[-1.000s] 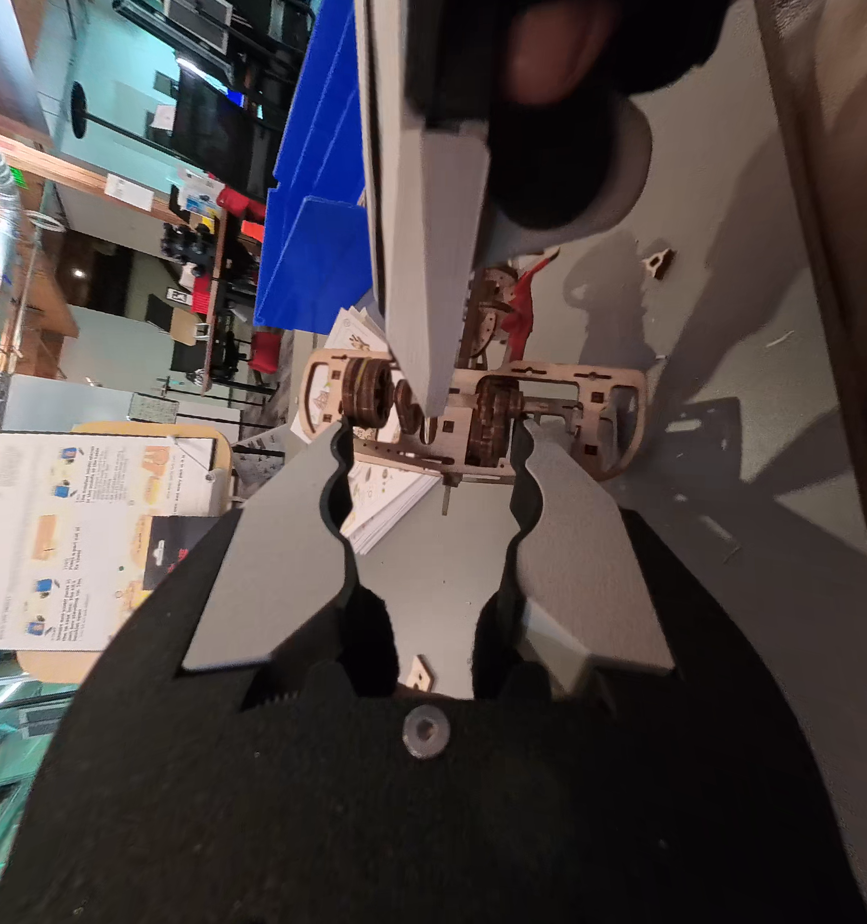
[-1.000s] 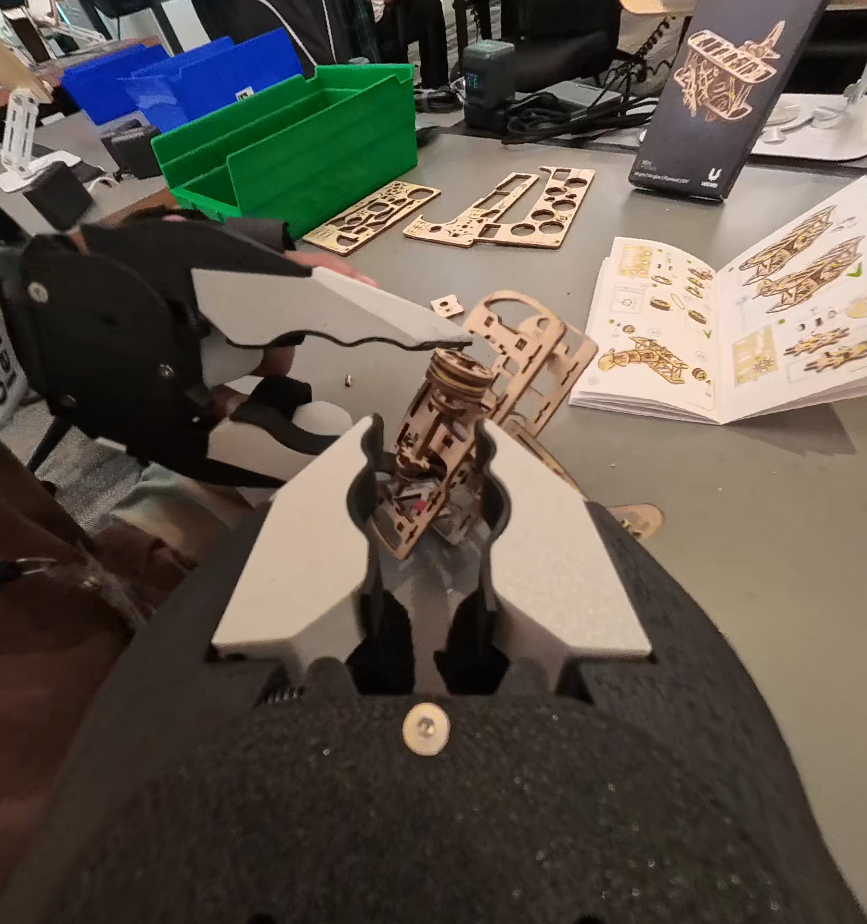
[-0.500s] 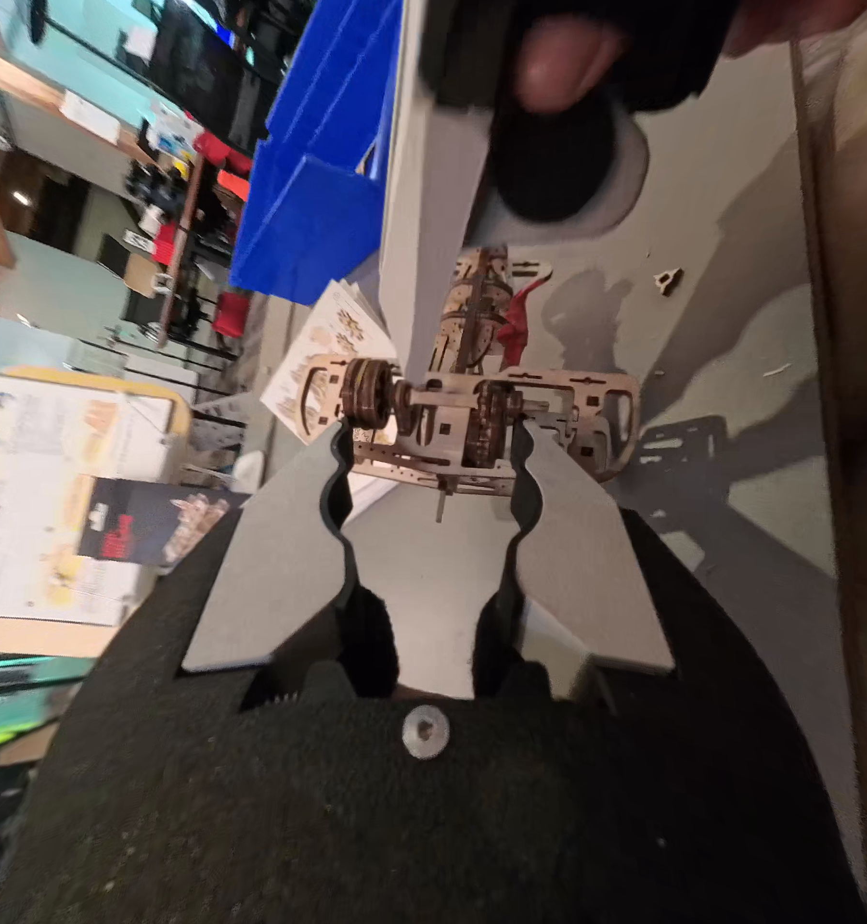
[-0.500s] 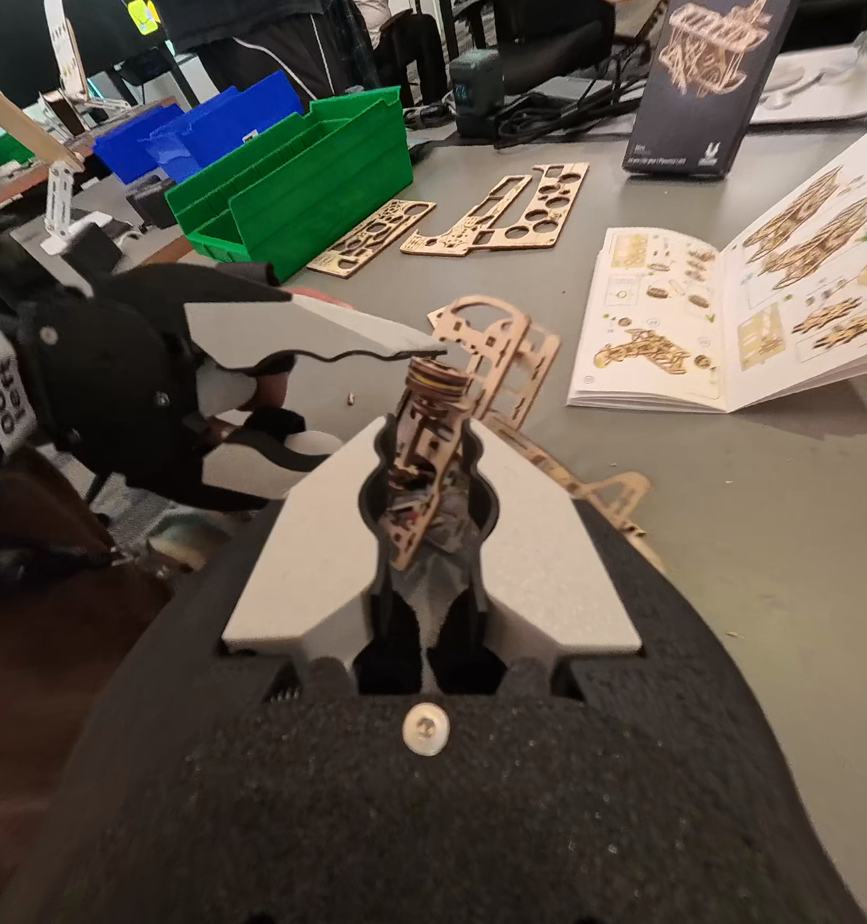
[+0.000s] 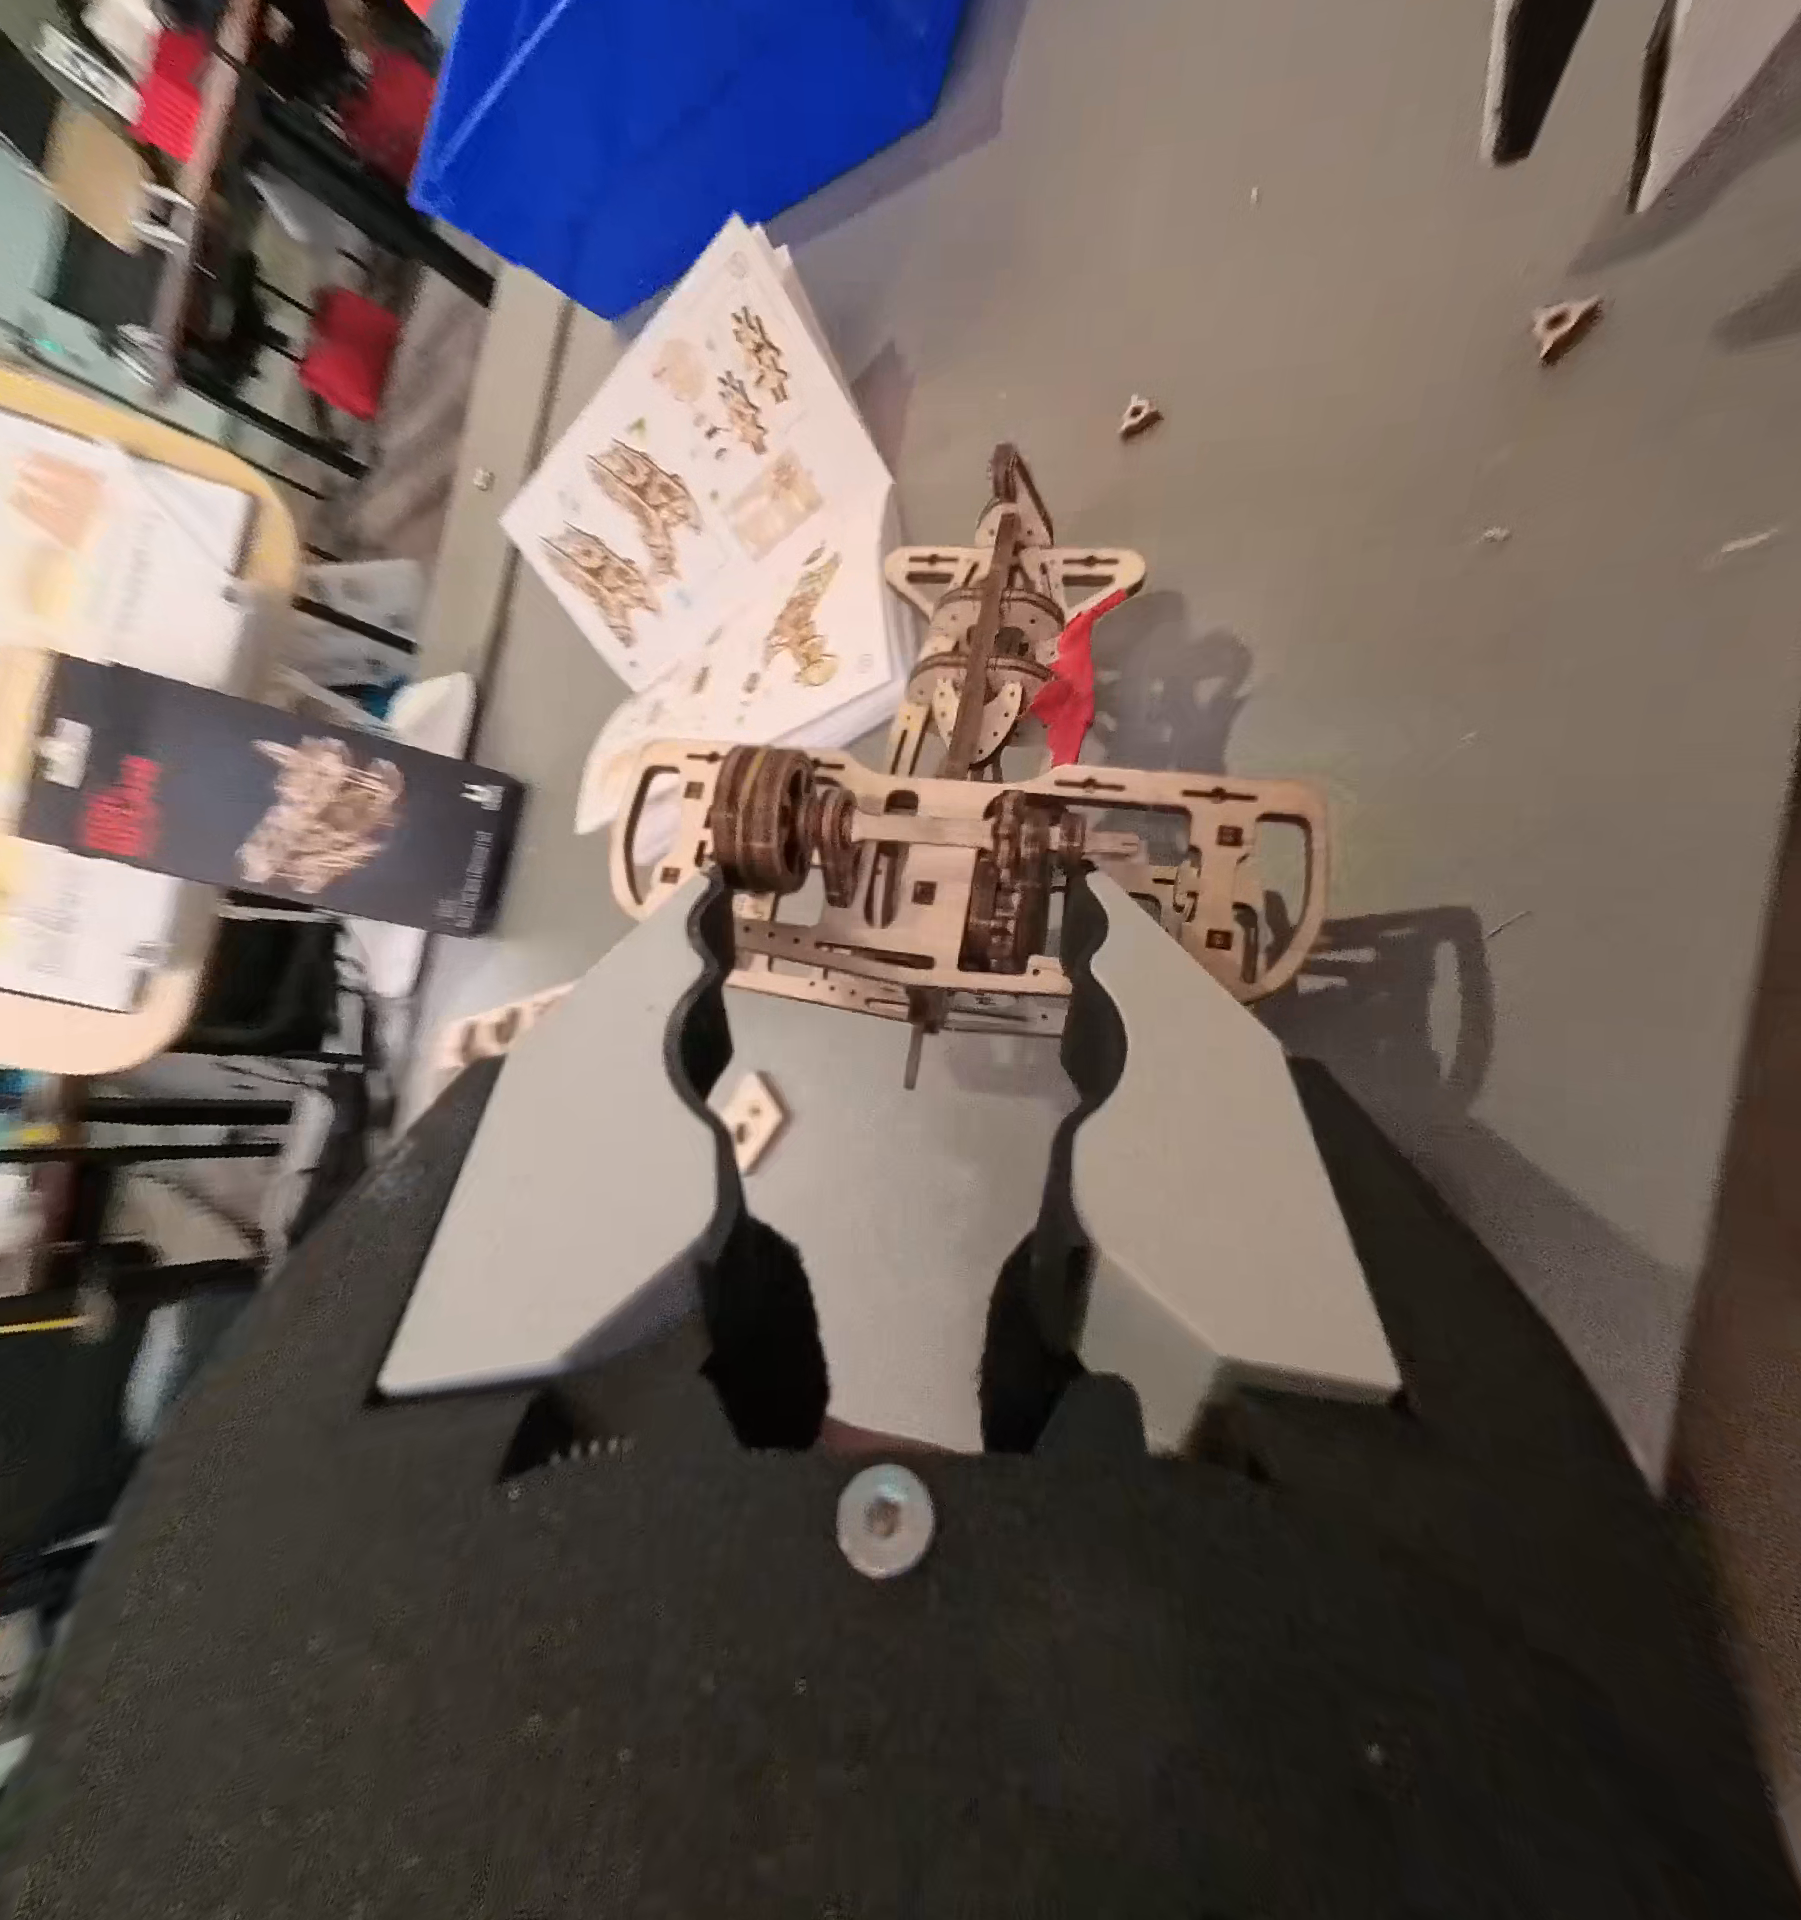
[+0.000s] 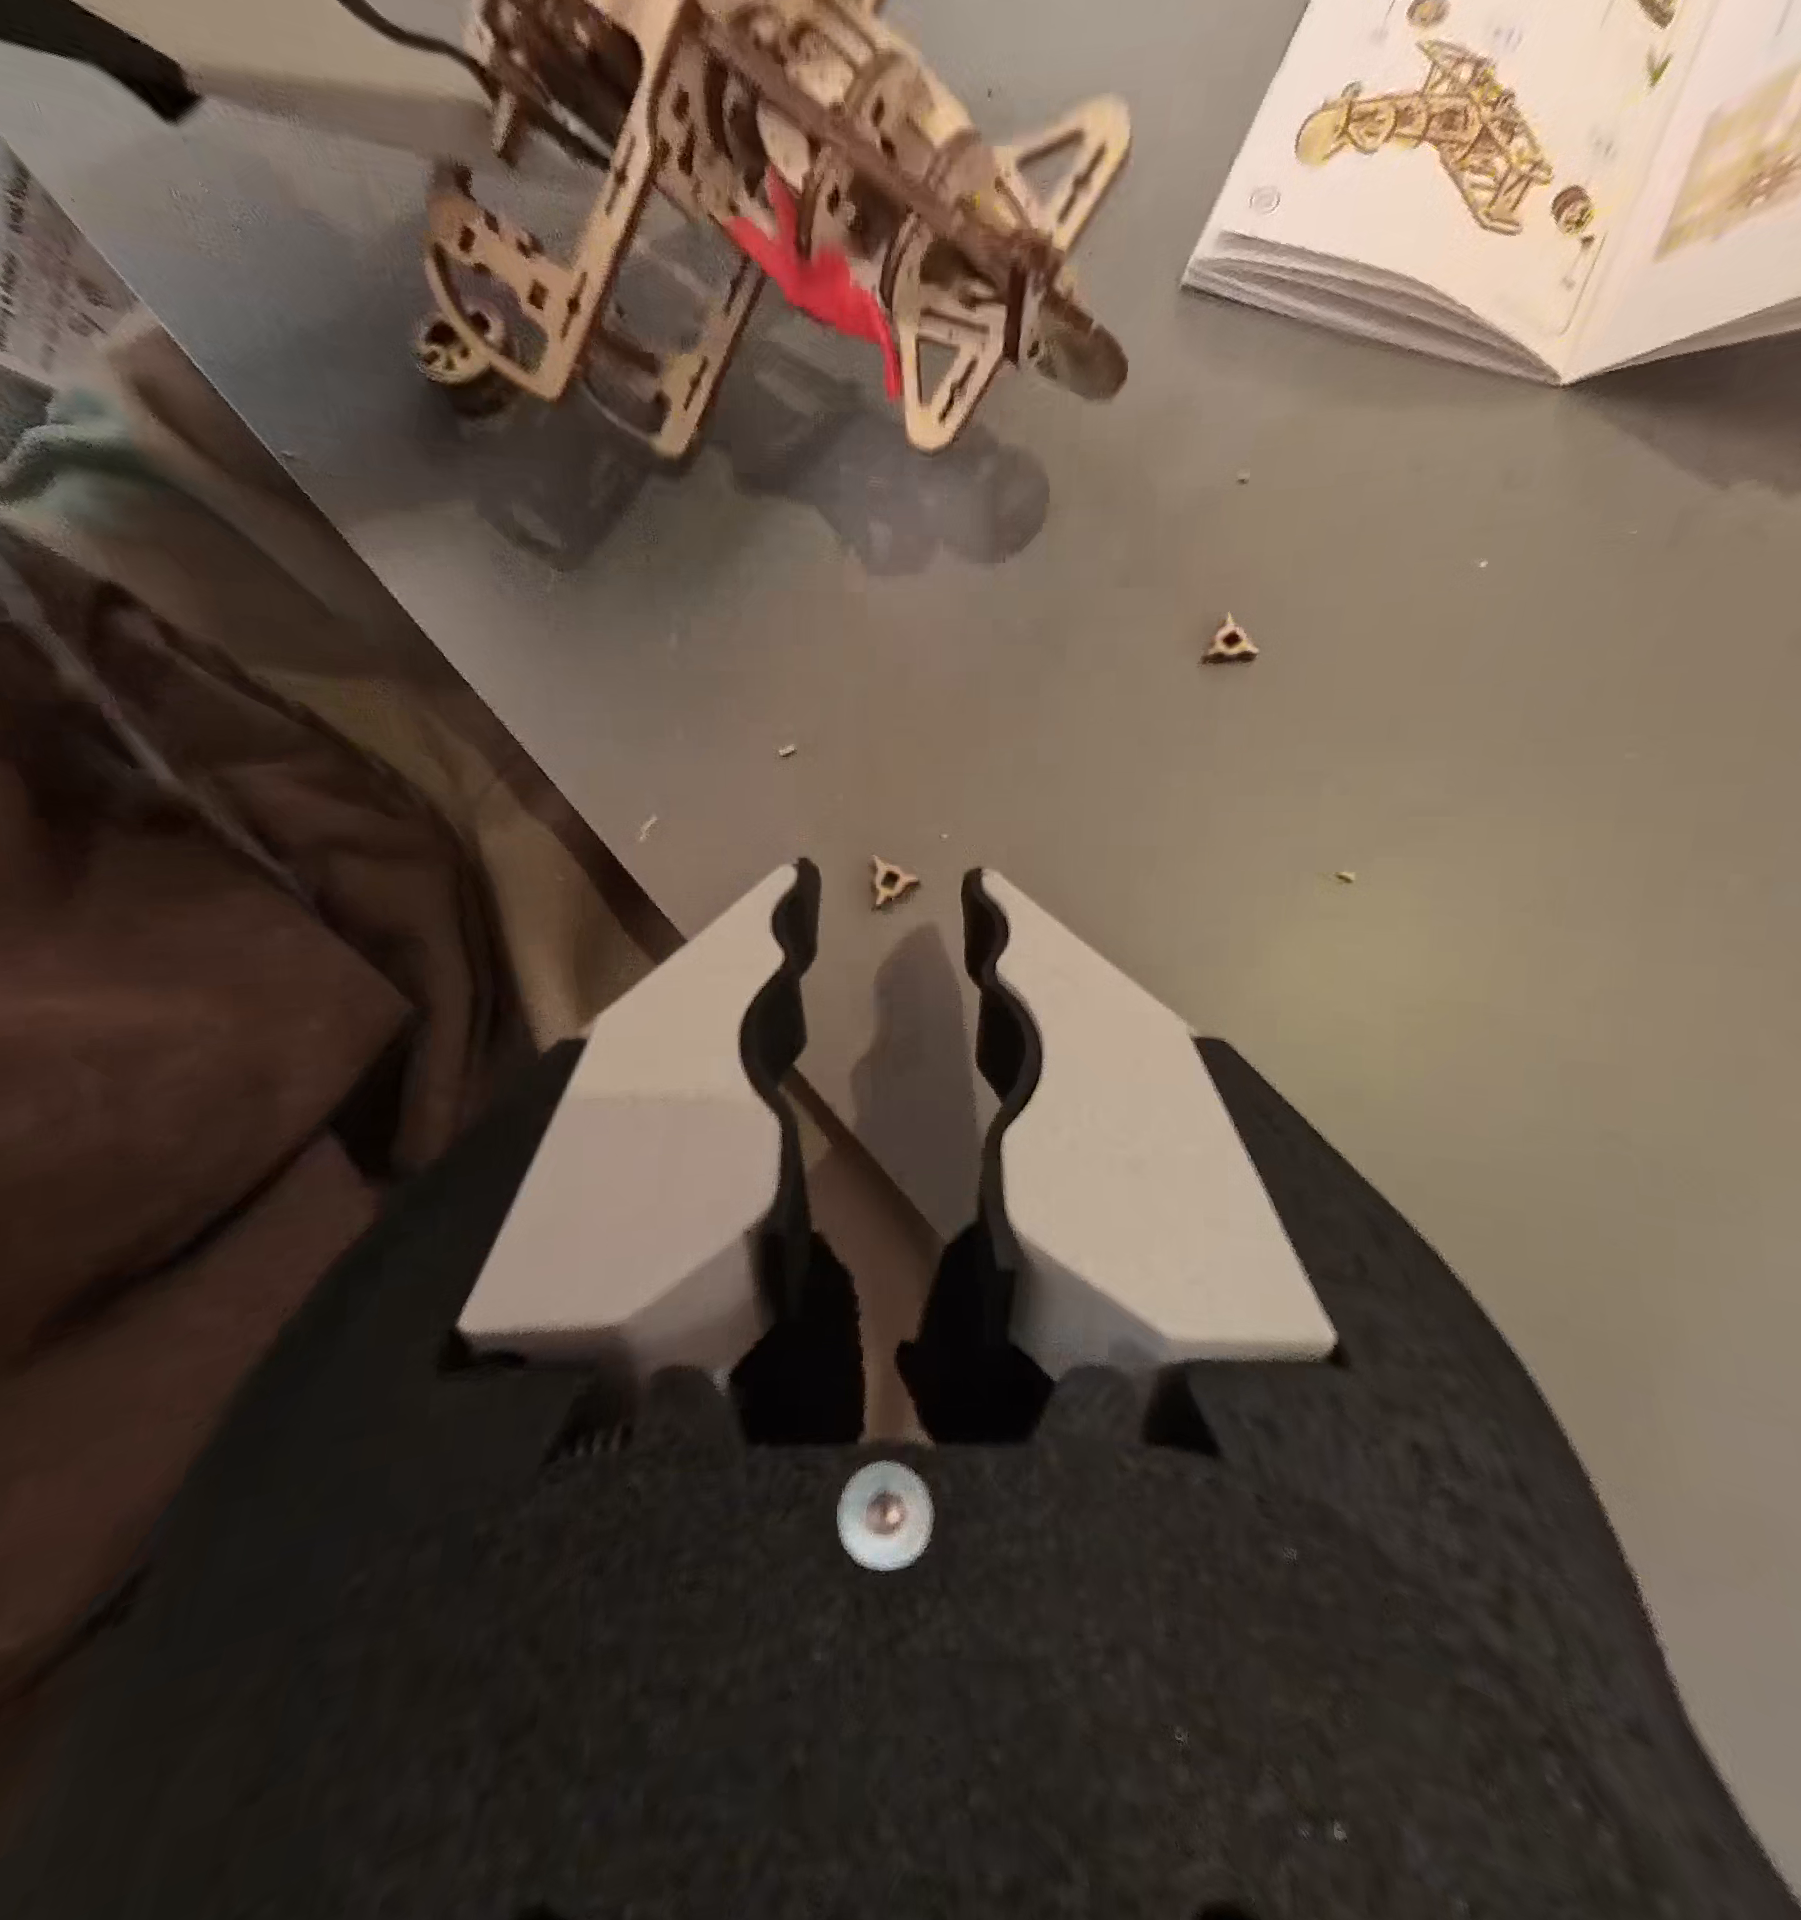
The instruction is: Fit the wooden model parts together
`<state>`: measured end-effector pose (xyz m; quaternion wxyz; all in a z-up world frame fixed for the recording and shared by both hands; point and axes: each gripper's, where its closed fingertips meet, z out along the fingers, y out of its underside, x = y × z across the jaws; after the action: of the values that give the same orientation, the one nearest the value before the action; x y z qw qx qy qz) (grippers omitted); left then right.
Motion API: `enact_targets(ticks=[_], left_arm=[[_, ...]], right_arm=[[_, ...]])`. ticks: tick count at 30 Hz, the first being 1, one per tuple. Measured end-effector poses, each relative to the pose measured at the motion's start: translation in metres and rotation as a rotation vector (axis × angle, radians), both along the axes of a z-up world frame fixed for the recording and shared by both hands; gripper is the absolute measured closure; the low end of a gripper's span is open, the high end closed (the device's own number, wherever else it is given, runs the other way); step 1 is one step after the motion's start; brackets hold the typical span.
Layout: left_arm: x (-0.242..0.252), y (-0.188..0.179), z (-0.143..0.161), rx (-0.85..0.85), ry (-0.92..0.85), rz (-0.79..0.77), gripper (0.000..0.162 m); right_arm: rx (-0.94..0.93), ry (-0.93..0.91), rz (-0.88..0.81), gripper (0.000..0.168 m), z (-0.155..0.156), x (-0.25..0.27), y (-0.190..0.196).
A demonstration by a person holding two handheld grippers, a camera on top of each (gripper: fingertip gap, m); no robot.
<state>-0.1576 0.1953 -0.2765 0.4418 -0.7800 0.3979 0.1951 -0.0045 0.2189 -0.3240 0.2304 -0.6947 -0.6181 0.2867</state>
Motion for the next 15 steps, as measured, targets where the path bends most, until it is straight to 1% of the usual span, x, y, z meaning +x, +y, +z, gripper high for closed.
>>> enact_targets(ticks=[2,5,6,8,12,15], left_arm=[[0.002,0.0,0.009,0.059,0.065,-0.007,0.101],[0.006,0.002,0.018,0.15,0.16,-0.015,0.101],[0.004,0.004,0.018,0.172,0.202,-0.008,0.101],[-0.003,0.007,0.015,0.189,0.257,0.024,0.102],[-0.014,0.01,0.021,0.242,0.281,0.115,0.101],[-0.013,0.01,0.026,0.288,0.282,0.151,0.102]], right_arm=[[0.036,0.027,-0.024,0.143,-0.001,-0.007,0.004],[0.163,0.101,-0.163,0.146,0.007,-0.024,0.043],[0.188,0.107,-0.175,0.146,0.005,-0.029,0.054],[0.222,0.033,-0.176,0.139,-0.009,-0.035,0.07],[0.204,0.029,-0.158,0.142,-0.017,-0.048,0.076],[0.195,0.015,-0.137,0.143,-0.023,-0.05,0.077]])
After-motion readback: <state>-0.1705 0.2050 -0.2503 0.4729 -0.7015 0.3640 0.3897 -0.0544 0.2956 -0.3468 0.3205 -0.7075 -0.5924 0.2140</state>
